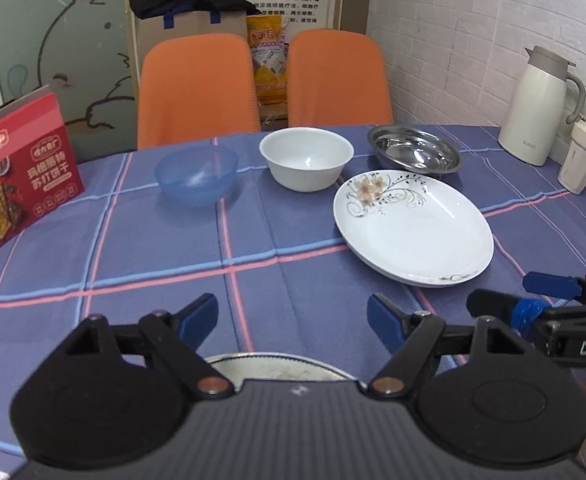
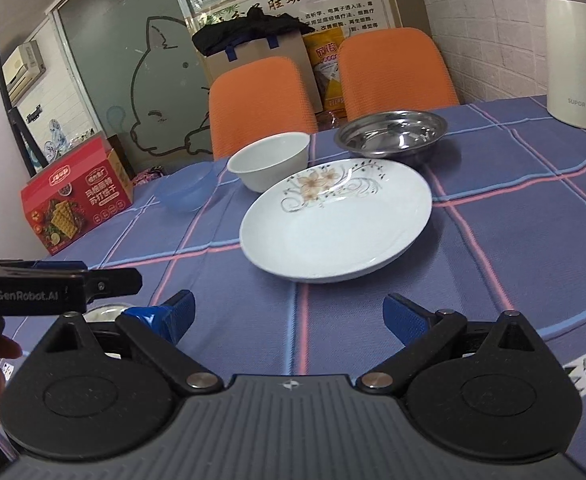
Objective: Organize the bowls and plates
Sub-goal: 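Move the left gripper to the white floral plate and grasp its rim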
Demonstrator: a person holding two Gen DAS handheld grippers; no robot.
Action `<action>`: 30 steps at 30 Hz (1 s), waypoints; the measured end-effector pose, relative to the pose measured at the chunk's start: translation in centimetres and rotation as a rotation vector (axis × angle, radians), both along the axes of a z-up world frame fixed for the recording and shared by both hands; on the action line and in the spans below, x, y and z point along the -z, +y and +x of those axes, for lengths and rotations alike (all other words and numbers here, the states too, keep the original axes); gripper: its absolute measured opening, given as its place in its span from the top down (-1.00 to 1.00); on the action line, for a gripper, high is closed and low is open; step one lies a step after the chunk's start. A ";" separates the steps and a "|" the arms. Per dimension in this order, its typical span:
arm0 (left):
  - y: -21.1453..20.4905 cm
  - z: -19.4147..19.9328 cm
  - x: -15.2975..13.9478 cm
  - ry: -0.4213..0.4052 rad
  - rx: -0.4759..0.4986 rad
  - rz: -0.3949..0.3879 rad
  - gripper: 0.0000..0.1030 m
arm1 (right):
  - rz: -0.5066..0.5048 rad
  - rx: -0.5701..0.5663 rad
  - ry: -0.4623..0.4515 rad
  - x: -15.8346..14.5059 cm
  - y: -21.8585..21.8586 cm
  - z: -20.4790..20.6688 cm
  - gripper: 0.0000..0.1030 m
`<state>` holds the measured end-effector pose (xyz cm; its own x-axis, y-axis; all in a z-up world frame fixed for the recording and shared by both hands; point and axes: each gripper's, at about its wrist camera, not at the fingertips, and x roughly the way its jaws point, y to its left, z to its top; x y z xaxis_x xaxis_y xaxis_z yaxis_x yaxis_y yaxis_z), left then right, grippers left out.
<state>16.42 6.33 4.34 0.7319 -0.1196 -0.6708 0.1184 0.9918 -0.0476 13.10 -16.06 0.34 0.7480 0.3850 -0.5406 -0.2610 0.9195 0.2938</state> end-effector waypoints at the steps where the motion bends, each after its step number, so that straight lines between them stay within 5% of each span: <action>1: 0.0 0.6 -0.2 0.005 0.010 -0.011 -0.50 | -0.003 0.008 -0.006 -0.2 -0.5 0.7 -0.71; 9: -1.2 8.5 0.8 0.129 0.061 -0.107 -0.50 | -0.039 0.079 0.015 0.1 -3.9 6.8 -0.71; 18: -3.2 16.0 3.7 0.248 0.045 -0.152 -0.50 | -0.122 0.027 0.086 1.9 -3.4 11.5 -0.71; 30: -4.6 17.5 5.4 0.266 0.052 -0.123 -0.46 | -0.148 -0.013 0.105 2.6 -2.1 12.7 -0.71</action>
<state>33.92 1.75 -1.03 0.5233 -0.2444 -0.8163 0.1364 0.9697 -0.2029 25.79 -18.16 -2.22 0.6802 0.3050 -0.6665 -0.2483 0.9514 0.1820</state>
